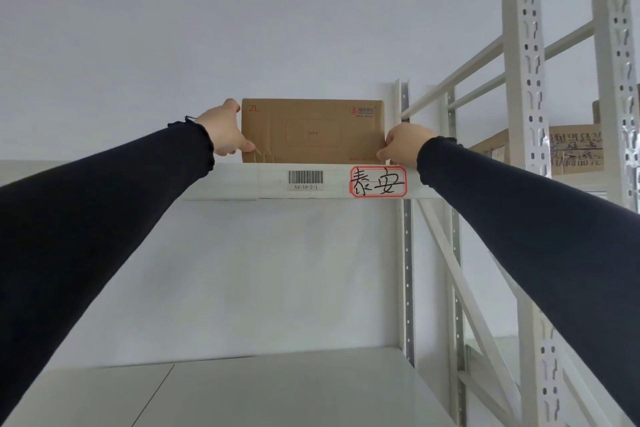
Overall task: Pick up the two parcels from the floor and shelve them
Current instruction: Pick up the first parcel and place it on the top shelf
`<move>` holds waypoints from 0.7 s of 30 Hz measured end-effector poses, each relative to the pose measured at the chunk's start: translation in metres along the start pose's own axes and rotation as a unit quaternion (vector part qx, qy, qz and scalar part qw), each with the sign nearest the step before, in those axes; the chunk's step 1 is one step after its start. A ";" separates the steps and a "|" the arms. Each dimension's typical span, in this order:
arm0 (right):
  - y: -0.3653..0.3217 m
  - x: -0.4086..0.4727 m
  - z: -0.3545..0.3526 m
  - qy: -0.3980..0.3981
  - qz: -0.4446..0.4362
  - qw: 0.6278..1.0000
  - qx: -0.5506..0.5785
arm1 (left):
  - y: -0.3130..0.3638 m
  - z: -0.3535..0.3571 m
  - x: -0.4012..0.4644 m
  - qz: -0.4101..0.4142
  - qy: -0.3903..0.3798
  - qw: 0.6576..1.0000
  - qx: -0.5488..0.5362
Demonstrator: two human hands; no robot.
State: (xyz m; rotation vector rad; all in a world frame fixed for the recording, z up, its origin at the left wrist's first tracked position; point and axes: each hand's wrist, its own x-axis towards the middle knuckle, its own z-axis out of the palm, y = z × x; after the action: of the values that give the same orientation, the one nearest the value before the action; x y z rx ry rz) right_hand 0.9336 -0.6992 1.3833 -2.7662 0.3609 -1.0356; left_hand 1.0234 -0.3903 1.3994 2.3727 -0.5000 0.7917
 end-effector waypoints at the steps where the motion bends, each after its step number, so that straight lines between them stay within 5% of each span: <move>1: 0.001 -0.001 0.000 0.004 0.000 1.000 0.002 | -0.001 -0.002 -0.002 0.003 0.011 1.000 0.014; 14: -0.015 -0.101 0.006 0.268 -0.145 0.951 0.046 | -0.025 -0.046 -0.098 0.211 0.131 0.966 0.072; 21: -0.058 -0.233 0.052 0.190 -0.089 0.977 0.025 | -0.088 -0.049 -0.213 0.233 0.060 0.968 0.063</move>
State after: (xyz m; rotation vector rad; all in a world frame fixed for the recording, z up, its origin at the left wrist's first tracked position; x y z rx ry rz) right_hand 0.8074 -0.5747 1.2129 -2.5819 0.1315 -1.6005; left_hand 0.8875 -0.2583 1.2599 2.3287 -1.0042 1.1978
